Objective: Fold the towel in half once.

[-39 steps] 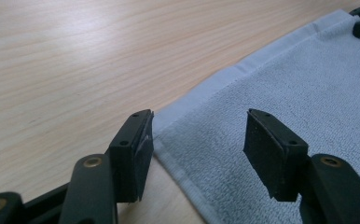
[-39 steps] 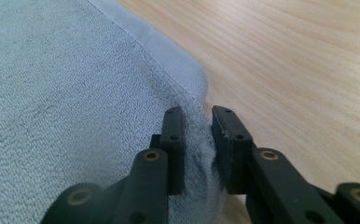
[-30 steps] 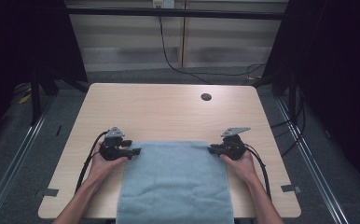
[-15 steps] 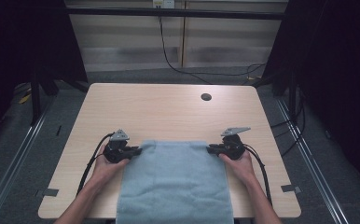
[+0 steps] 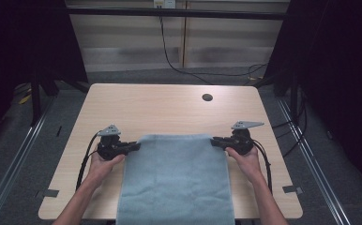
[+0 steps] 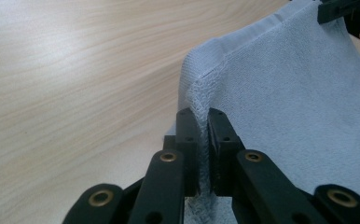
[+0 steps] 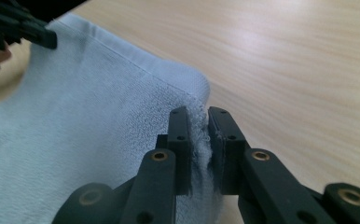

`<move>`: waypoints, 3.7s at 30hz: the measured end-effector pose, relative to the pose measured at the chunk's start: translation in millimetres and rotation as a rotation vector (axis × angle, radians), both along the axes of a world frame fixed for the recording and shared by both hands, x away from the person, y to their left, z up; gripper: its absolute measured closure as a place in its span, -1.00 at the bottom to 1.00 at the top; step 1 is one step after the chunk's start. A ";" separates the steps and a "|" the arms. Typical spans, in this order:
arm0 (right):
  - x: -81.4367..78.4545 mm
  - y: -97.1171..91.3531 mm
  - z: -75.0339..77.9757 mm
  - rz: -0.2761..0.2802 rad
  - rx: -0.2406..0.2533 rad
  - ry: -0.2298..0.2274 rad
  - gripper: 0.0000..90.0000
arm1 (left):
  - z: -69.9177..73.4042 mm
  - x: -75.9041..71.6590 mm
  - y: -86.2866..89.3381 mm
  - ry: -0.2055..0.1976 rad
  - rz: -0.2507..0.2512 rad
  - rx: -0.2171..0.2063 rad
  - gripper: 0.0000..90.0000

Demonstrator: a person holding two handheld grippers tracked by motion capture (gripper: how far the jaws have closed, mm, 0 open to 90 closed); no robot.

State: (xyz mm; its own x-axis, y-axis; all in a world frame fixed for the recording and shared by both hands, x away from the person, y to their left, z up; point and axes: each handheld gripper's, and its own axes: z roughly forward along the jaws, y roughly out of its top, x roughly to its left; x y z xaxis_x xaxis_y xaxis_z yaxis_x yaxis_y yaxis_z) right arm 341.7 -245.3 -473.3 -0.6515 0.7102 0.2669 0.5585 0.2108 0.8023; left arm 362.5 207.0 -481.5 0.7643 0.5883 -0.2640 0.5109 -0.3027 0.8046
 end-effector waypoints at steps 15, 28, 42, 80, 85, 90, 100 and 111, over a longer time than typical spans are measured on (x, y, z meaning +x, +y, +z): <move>21.4 -3.7 57.4 -0.019 0.042 -0.075 0.78 | 49.2 29.8 1.1 -0.066 0.060 -0.074 0.88; 56.0 -6.9 117.3 -0.061 0.024 -0.159 0.78 | 109.2 55.9 -1.9 -0.149 0.103 -0.128 0.88; 52.2 -10.6 152.3 -0.075 0.058 -0.246 0.79 | 138.5 50.7 -2.3 -0.212 0.075 -0.155 0.88; -116.2 23.9 -10.4 0.193 -0.032 0.138 0.78 | -7.2 -95.0 20.9 0.097 -0.195 0.098 0.86; -114.1 28.1 -24.4 0.186 -0.092 0.187 0.78 | -17.4 -93.0 18.2 0.117 -0.184 0.094 0.86; -101.1 26.6 -26.3 0.151 -0.109 0.172 0.79 | -18.7 -82.5 13.4 0.090 -0.150 0.110 0.87; -53.3 22.7 -27.4 0.070 -0.144 0.139 0.79 | -22.0 -40.3 1.2 0.076 -0.077 0.105 0.88; -1.0 17.8 -30.1 -0.017 -0.147 0.120 0.79 | -25.9 0.7 -8.2 0.083 -0.005 0.076 0.88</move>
